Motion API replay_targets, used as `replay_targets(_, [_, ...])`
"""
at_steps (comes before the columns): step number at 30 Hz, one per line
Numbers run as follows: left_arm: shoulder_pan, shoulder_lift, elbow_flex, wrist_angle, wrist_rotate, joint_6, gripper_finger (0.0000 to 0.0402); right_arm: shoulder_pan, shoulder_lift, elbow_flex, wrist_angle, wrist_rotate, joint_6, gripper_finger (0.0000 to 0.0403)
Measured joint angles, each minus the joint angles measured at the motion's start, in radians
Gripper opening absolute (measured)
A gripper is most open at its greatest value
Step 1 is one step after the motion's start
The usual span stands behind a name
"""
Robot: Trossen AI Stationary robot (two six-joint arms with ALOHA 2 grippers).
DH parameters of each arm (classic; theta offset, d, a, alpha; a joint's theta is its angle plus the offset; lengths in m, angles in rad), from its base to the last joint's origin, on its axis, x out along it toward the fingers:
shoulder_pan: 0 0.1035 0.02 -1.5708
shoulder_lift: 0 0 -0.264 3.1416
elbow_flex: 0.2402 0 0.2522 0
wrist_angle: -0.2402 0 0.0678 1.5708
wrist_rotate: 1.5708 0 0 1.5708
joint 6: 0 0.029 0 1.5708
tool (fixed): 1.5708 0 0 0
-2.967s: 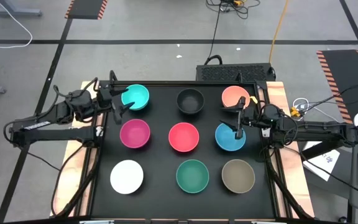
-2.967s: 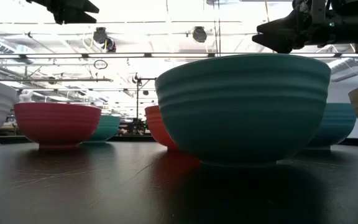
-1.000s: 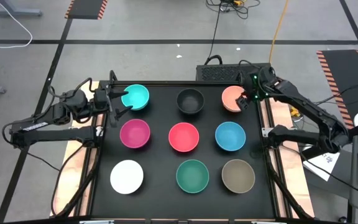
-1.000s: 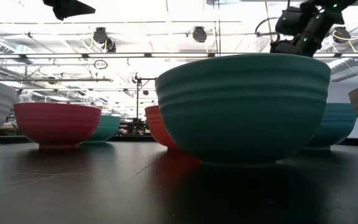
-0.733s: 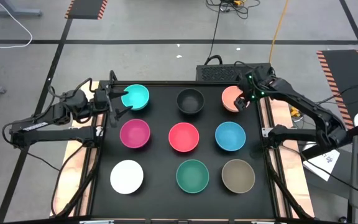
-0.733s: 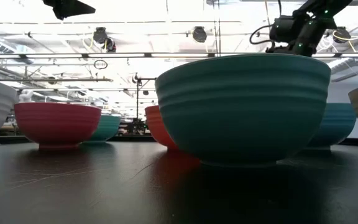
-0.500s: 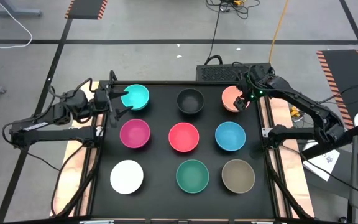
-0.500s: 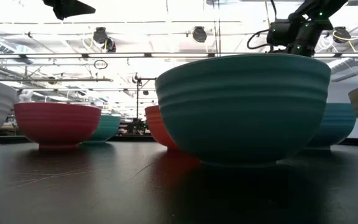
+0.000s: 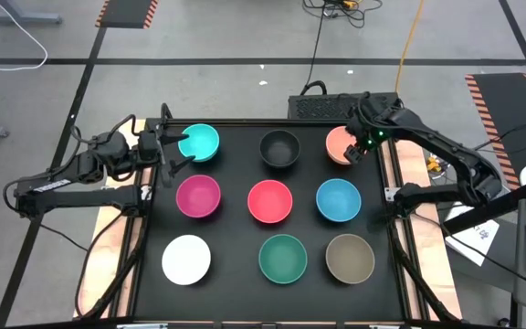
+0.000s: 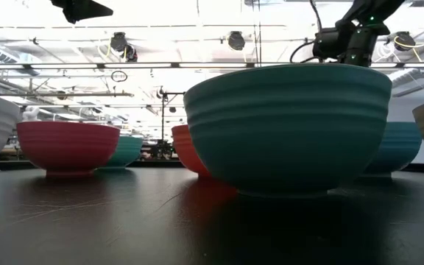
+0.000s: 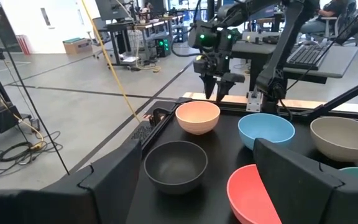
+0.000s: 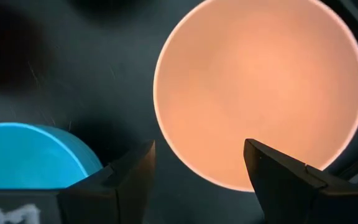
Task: Nest bowls inside each other
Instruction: Stack the light orange bowl on top of the green bowl
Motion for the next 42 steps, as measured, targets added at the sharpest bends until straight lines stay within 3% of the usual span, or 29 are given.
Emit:
replay_targets(21, [0.000, 0.000, 0.000, 0.000, 0.002, 0.003, 0.0315, 0.044, 0.095, 0.000, 0.027, 0.013, -0.014, 0.0240])
replay_targets(30, [0.000, 0.000, 0.000, 0.000, 0.003, 0.003, 0.0315, 0.044, 0.099, 0.000, 0.017, 0.021, -0.011, 0.0240])
replay_targets(36, [0.000, 0.000, 0.000, 0.000, 0.003, 0.003, 0.0314, 0.072, 0.099, -0.013, -0.014, -0.031, -0.073, 0.0240])
replay_targets(42, [0.000, 0.000, 0.000, 0.000, 0.014, 0.003, 0.0314, 0.099, 0.099, -0.042, -0.009, -0.003, -0.088, 0.0240])
